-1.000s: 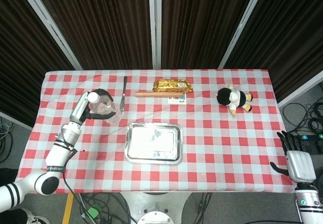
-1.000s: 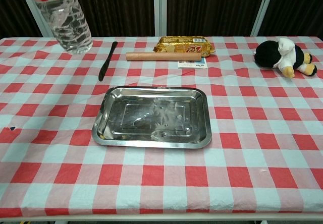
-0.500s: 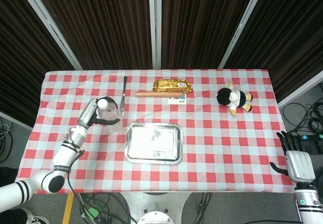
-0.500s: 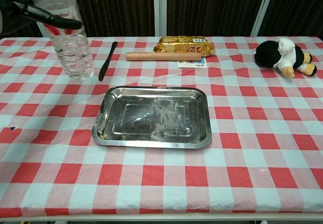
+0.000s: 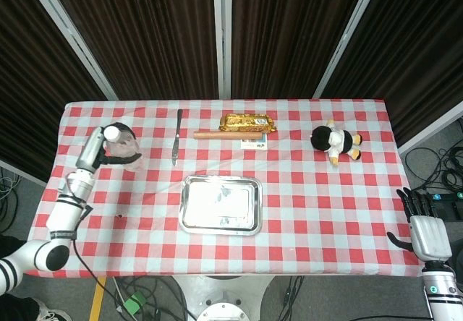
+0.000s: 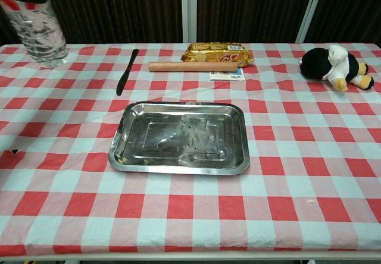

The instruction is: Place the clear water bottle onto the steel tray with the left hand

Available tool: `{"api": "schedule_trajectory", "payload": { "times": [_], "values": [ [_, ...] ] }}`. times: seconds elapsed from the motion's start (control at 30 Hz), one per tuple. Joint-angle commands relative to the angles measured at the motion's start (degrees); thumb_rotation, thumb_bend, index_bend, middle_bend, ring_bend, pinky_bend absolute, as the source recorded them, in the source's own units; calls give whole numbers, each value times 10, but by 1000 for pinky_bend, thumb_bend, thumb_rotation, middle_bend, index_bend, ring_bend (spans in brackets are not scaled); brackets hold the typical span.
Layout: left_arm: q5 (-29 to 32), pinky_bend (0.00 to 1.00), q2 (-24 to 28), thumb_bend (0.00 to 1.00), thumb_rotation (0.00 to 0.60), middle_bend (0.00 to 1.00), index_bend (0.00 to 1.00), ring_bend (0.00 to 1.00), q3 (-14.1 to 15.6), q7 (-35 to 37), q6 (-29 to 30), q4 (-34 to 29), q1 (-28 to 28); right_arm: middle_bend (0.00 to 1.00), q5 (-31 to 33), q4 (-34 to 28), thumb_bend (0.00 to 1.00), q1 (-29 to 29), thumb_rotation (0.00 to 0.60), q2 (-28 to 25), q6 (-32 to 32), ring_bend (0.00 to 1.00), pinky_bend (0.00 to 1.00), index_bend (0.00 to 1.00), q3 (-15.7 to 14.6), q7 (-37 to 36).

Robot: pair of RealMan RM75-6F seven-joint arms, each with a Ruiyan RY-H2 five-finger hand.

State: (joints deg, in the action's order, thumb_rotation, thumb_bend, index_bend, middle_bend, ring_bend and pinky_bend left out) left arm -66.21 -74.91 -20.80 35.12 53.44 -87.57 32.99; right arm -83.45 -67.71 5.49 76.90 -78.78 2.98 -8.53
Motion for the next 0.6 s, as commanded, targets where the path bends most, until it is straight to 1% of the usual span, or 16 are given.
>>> {"api": "schedule_trajectory", "payload": {
  "times": [0.03,0.07,0.13,0.2,0.3,0.37,0.43,0.5,0.6],
  "values": [
    [-44,459,-69,208,600,625,562,460,17,2,7,-69,20,43,3,2,113,0,600,0,1,0,0,65,1,0],
    [-50,459,-79,208,600,624,561,460,17,-4,15,-80,23,43,5,3,113,0,600,1,3,0,0,65,2,0],
    [-41,459,-80,208,600,623,559,460,11,-9,29,-83,19,43,8,4,113,1,600,0,8,0,0,65,2,-3],
    [-22,460,-58,208,600,623,559,460,4,-18,40,-64,7,43,6,5,113,1,600,0,8,0,0,65,2,-6],
    [20,460,-20,208,600,623,560,460,-8,-10,37,-24,-12,43,2,7,113,1,600,1,8,0,0,65,-1,-6],
    [24,460,-4,208,600,623,561,460,-8,-2,34,-17,-21,43,1,9,113,1,600,3,8,0,0,65,-3,-5],
    [16,460,-10,208,600,623,561,459,-5,1,25,-18,-15,43,-1,9,113,1,600,4,7,0,0,65,-4,-3],
    [-6,459,-28,208,600,622,561,460,6,2,22,-34,-7,43,-1,7,113,0,600,3,4,0,0,65,-2,-1],
    [-25,459,-63,208,600,622,561,460,11,-2,24,-58,9,43,1,4,113,-1,600,1,0,0,0,65,1,-1]
  ]
}}
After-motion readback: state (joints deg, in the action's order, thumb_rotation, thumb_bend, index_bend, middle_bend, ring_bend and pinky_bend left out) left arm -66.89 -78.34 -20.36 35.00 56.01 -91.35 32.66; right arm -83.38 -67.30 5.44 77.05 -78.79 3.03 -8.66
